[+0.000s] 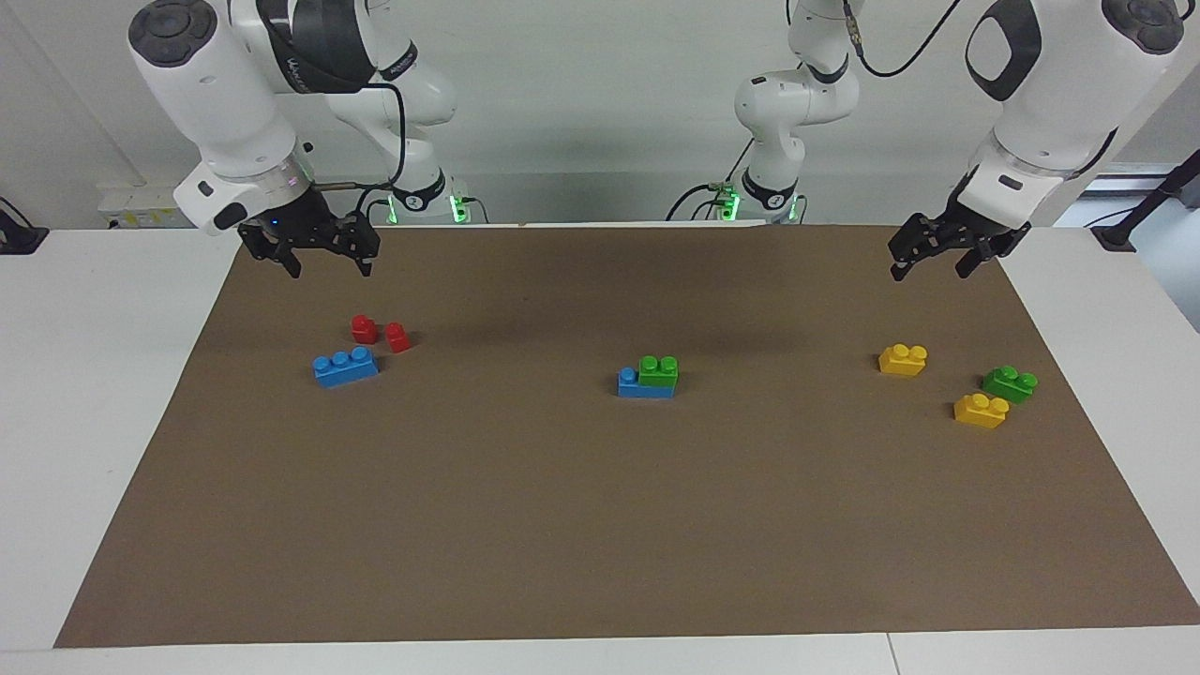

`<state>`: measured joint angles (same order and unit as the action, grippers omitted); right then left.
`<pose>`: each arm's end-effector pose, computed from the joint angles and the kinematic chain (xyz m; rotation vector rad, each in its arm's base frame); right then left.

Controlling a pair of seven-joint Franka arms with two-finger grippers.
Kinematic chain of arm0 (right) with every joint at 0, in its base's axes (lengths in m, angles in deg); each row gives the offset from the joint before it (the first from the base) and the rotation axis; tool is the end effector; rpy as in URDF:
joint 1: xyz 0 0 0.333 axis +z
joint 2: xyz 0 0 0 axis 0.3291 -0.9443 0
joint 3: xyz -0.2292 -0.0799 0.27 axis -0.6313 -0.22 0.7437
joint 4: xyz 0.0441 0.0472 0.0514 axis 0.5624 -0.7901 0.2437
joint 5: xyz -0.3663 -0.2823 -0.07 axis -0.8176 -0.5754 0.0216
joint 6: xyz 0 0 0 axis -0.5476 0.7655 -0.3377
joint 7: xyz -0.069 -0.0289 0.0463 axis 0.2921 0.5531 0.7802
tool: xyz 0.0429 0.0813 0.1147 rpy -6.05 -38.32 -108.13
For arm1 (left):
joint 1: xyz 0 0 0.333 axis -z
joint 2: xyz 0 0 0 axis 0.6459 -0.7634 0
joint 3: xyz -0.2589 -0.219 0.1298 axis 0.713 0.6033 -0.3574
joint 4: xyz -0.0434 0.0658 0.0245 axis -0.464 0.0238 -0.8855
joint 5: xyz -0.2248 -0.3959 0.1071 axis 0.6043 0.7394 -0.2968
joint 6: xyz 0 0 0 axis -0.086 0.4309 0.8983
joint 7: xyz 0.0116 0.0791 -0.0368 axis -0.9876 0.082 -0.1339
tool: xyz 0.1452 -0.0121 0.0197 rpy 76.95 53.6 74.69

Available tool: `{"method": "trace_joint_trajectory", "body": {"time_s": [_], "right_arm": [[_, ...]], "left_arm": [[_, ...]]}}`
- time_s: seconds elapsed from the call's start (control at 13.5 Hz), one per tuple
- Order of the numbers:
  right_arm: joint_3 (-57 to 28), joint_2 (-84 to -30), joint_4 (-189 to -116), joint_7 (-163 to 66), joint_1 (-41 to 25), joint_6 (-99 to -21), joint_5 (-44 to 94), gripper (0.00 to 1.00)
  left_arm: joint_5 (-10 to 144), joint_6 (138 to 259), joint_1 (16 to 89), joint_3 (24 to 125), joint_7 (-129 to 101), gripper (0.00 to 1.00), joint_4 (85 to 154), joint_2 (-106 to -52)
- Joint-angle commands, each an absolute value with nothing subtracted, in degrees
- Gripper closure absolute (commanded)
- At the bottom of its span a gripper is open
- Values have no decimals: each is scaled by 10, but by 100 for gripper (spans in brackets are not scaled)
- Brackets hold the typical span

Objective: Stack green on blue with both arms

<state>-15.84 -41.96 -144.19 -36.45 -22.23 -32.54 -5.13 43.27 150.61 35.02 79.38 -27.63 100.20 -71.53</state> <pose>0.6214 0.0287 0.5800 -3.1342 0.0364 0.1529 0.6438 -0.0323 0.6086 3.1109 -0.0263 -0.0478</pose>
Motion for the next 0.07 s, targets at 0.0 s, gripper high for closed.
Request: {"method": "trace_joint_trajectory", "body": {"time_s": [0.0], "right_arm": [[-151,-414,-1450,-374,-233,-330,-62,0]], "left_arm": [[422,1508,349,796,-285,0,988,-723]]}}
